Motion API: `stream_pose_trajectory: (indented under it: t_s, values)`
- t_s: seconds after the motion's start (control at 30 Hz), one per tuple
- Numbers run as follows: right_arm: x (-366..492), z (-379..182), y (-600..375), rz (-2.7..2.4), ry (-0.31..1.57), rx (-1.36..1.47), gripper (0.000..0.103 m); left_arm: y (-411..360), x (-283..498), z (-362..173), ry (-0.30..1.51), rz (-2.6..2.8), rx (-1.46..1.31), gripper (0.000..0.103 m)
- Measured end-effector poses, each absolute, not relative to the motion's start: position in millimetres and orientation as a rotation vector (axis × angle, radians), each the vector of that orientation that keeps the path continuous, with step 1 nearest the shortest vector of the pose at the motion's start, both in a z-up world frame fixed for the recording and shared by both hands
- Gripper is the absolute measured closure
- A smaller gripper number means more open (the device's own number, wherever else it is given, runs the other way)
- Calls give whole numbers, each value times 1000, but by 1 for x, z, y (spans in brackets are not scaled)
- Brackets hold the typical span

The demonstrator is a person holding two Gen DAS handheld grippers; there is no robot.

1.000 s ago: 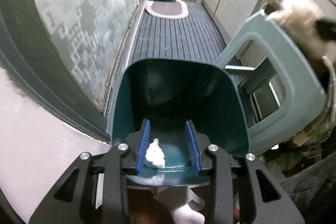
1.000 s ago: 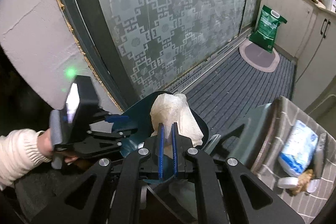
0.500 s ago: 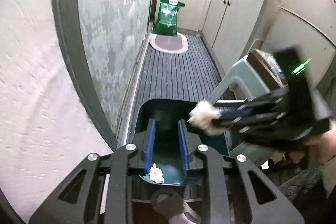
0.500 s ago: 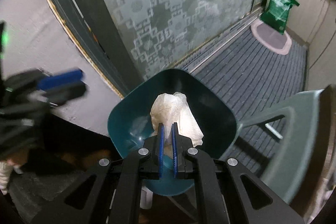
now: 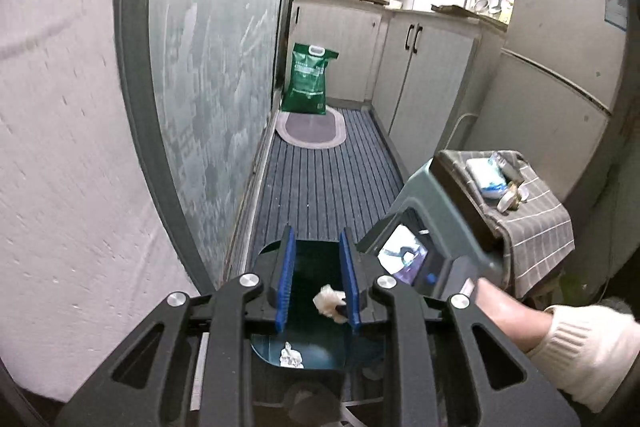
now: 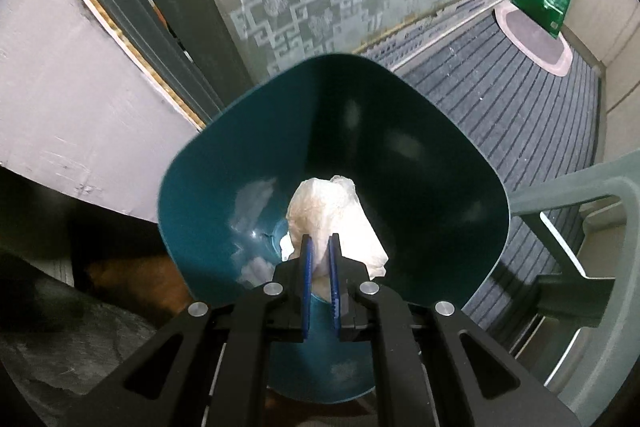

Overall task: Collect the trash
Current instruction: 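Open the left tool and right tool to drop tissue and bag into the bin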

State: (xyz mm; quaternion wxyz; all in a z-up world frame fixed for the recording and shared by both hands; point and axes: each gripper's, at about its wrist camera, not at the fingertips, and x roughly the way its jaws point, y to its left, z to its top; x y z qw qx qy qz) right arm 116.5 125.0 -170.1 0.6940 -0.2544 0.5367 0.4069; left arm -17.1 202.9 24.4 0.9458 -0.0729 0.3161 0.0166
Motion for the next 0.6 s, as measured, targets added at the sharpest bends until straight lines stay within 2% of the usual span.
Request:
stream_pose_trajectory:
  t_s: [0.03,0.1,0.17,0.23,0.3,0.37,0.43,0.6]
  values:
    - [117,-172,123,899,1195,-570,94,201,-18,30,634,35,-150,80]
    - [120,-174,119,880,1194,-572,83,199,-22,37,617,34,-150,80]
    - [121,-174,116,878,1191,-563,60,196,-24,46,595,33,-152,80]
    - [122,-169,113,877,1178,-539,49,193,-25,53,577,28,-159,77]
    - [119,-159,110,899,1160,-513,46,189,-25,59,549,9,-162,74]
    - [114,-146,107,923,1123,-494,37,183,-24,64,536,3,-155,73]
    - [109,-132,104,939,1088,-475,32,179,-22,67,531,-3,-150,70]
    - [98,-92,90,985,994,-409,28,165,-19,80,501,11,-128,59]
